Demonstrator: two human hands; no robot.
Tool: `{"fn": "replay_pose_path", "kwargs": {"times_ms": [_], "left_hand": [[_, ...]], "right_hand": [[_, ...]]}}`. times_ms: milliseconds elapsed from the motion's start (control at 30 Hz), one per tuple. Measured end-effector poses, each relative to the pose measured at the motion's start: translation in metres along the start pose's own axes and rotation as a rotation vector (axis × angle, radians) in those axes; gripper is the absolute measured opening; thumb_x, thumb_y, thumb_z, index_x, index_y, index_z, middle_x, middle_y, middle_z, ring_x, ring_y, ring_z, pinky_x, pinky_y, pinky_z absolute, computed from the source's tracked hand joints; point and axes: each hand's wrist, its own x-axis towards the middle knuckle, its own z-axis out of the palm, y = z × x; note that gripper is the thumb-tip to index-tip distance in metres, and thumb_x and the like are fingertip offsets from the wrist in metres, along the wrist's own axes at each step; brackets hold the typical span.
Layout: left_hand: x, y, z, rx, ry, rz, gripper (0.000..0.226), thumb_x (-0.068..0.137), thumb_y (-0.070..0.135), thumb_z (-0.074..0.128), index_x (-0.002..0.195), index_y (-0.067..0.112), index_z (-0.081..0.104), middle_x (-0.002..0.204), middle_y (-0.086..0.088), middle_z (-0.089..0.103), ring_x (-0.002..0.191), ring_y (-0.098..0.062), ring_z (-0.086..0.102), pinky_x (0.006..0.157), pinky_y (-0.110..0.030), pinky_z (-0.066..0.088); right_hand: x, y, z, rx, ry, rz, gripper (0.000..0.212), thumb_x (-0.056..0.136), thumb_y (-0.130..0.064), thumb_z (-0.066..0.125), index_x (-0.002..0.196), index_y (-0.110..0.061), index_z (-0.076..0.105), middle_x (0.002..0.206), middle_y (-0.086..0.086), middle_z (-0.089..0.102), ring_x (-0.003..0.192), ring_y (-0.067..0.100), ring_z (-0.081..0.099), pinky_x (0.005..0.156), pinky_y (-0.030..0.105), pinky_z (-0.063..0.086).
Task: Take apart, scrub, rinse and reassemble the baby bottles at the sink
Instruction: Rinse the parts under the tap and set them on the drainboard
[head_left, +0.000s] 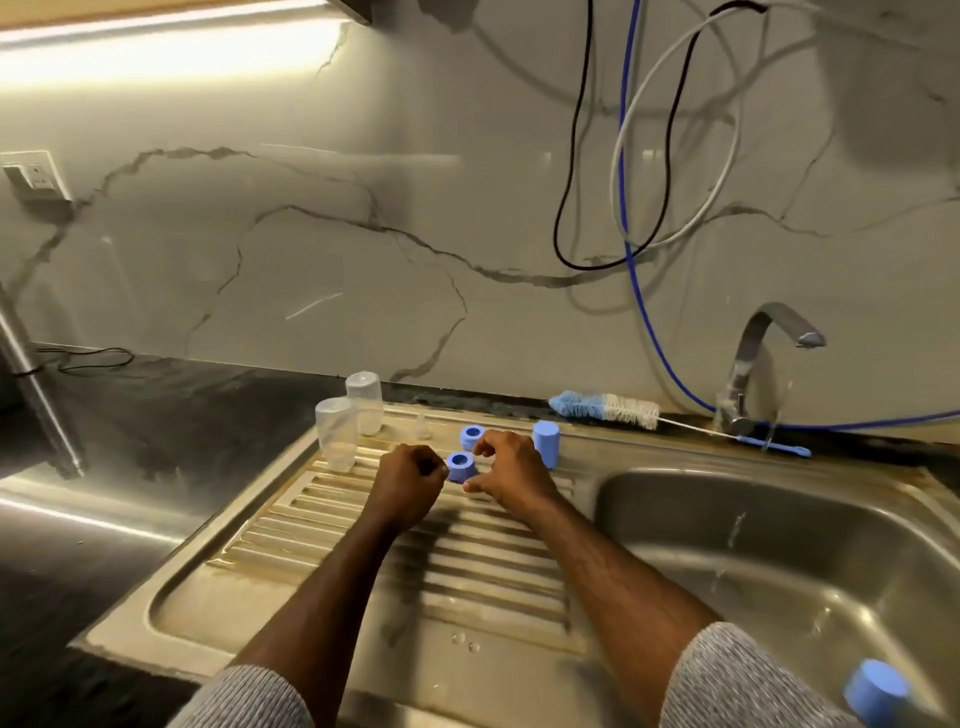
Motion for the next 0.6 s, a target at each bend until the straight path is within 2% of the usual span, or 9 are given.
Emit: {"fn": "replay_pose_path", "kwargs": {"times_ms": [100, 167, 267, 367, 433, 500, 600], "left_hand": [[-0.002, 0.03, 0.021, -0.084, -0.017, 0.044, 0.015, 0.09, 0.013, 0.071, 0.075, 0.016, 0.074, 0.068, 0.006, 0.07, 0.065, -0.005, 0.062, 0.068, -0.025, 0.046], [-0.005, 0.055, 0.041, -0.142, -0.025, 0.106, 0.023, 0.089, 0.01, 0.071, 0.067, 0.017, 0.071, 0.054, 0.012, 0.064, 0.051, 0.002, 0.056, 0.059, -0.02, 0.044], [-0.011, 0.093, 0.083, -0.19, -0.082, 0.205, 0.025, 0.088, 0.011, 0.072, 0.063, 0.01, 0.069, 0.052, 0.007, 0.061, 0.046, 0.002, 0.05, 0.056, -0.023, 0.042], [-0.028, 0.133, 0.136, -0.171, -0.245, 0.334, 0.016, 0.089, 0.018, 0.073, 0.073, 0.015, 0.074, 0.066, 0.008, 0.067, 0.06, 0.0, 0.059, 0.064, -0.021, 0.044], [-0.044, 0.153, 0.172, -0.122, -0.336, 0.399, 0.016, 0.089, 0.022, 0.074, 0.075, 0.013, 0.074, 0.07, 0.004, 0.069, 0.062, -0.002, 0.06, 0.064, -0.018, 0.044], [-0.06, 0.17, 0.21, -0.091, -0.426, 0.427, 0.016, 0.089, 0.024, 0.073, 0.077, 0.013, 0.075, 0.073, 0.002, 0.071, 0.066, -0.005, 0.064, 0.068, -0.023, 0.05], [-0.074, 0.186, 0.249, -0.079, -0.555, 0.435, 0.013, 0.091, 0.025, 0.072, 0.081, 0.017, 0.075, 0.078, 0.006, 0.071, 0.072, 0.0, 0.066, 0.072, -0.021, 0.052]], "right_hand": [[-0.021, 0.021, -0.03, -0.015, 0.044, 0.006, 0.032, 0.075, -0.02, 0.087, 0.102, -0.021, 0.071, 0.101, -0.005, 0.068, 0.092, 0.009, 0.063, 0.079, 0.022, 0.05], [-0.038, 0.045, -0.057, -0.015, 0.082, 0.029, 0.023, 0.075, -0.012, 0.085, 0.093, -0.022, 0.075, 0.09, -0.008, 0.071, 0.081, 0.003, 0.063, 0.075, 0.019, 0.051], [-0.069, 0.093, -0.102, -0.02, 0.116, 0.079, 0.019, 0.073, -0.002, 0.081, 0.078, -0.02, 0.076, 0.073, -0.009, 0.07, 0.065, -0.003, 0.062, 0.068, 0.016, 0.052], [-0.108, 0.147, -0.149, -0.062, 0.138, 0.199, 0.027, 0.072, -0.002, 0.081, 0.069, -0.027, 0.071, 0.071, -0.007, 0.072, 0.069, 0.005, 0.068, 0.074, 0.031, 0.06], [-0.133, 0.179, -0.176, -0.12, 0.163, 0.27, 0.023, 0.071, -0.004, 0.082, 0.072, -0.025, 0.072, 0.073, -0.005, 0.074, 0.072, 0.008, 0.069, 0.074, 0.031, 0.06], [-0.16, 0.208, -0.202, -0.18, 0.159, 0.369, 0.018, 0.074, -0.005, 0.08, 0.079, -0.021, 0.074, 0.079, -0.002, 0.075, 0.076, 0.011, 0.07, 0.072, 0.029, 0.058], [-0.195, 0.248, -0.226, -0.203, 0.022, 0.554, 0.023, 0.075, -0.011, 0.083, 0.083, -0.025, 0.068, 0.087, 0.0, 0.072, 0.083, 0.015, 0.069, 0.076, 0.031, 0.059]]}}
